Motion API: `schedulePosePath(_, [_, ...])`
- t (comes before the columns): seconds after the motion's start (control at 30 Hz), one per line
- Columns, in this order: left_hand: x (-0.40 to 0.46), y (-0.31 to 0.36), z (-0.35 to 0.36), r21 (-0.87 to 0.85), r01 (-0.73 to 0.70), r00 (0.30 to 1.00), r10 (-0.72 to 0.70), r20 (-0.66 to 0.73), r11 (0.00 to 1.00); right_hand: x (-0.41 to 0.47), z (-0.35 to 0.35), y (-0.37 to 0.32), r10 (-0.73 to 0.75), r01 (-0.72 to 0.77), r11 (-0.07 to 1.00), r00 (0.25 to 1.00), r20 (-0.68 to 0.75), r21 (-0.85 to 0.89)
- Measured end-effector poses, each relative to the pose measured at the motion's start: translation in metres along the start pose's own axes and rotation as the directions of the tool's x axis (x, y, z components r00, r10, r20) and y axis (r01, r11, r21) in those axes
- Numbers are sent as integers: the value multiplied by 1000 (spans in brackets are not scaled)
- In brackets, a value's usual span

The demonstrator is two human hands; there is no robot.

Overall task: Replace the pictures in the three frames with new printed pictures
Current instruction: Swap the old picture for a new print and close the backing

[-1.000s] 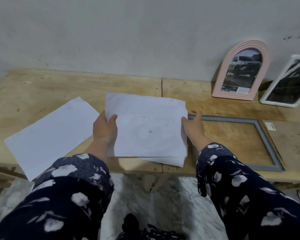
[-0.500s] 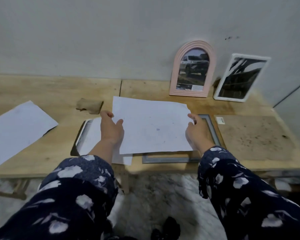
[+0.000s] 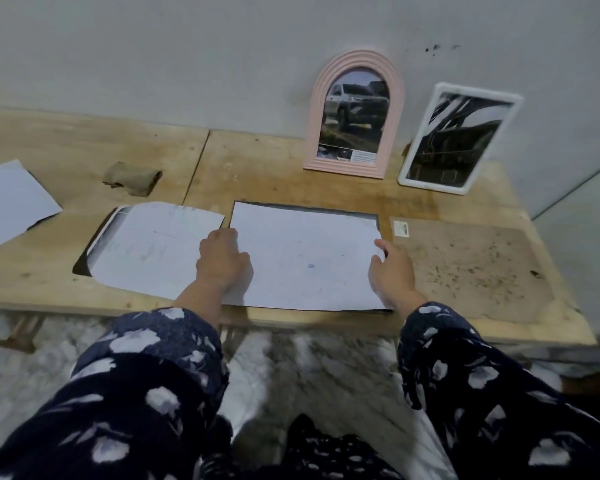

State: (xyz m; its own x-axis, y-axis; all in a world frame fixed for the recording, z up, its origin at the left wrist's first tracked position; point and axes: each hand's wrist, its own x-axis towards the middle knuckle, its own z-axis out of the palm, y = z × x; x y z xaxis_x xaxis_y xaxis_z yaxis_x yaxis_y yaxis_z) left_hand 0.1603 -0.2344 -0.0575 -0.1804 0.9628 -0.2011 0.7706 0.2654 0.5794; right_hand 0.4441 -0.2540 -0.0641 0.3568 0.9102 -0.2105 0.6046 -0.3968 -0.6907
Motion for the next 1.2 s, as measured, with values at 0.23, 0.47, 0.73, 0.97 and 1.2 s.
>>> schedulePosePath(0.23, [-10, 3, 5, 305, -98, 984, 46, 173, 947, -6, 10, 10, -123, 132, 898, 991, 49, -420])
schedulePosePath(0.47, [-5, -1, 10, 382, -139, 981, 73, 182, 914, -13, 19, 15, -123, 154, 831, 988, 94, -535])
schedulePosePath(0.73, [-7, 18, 23, 398, -218, 975, 220, 41, 891, -25, -6, 24, -39, 44, 904, 999, 20, -425])
schedulePosePath(0.97, [-26, 95, 69, 293, -370, 929, 342, 143, 882, -21, -61, 59, 103, -129, 917, 991, -88, -377])
schedulePosePath(1.2, [-60, 175, 129, 102, -333, 924, 302, 236, 937, -3, -133, 112, 131, -158, 916, 987, -96, -368])
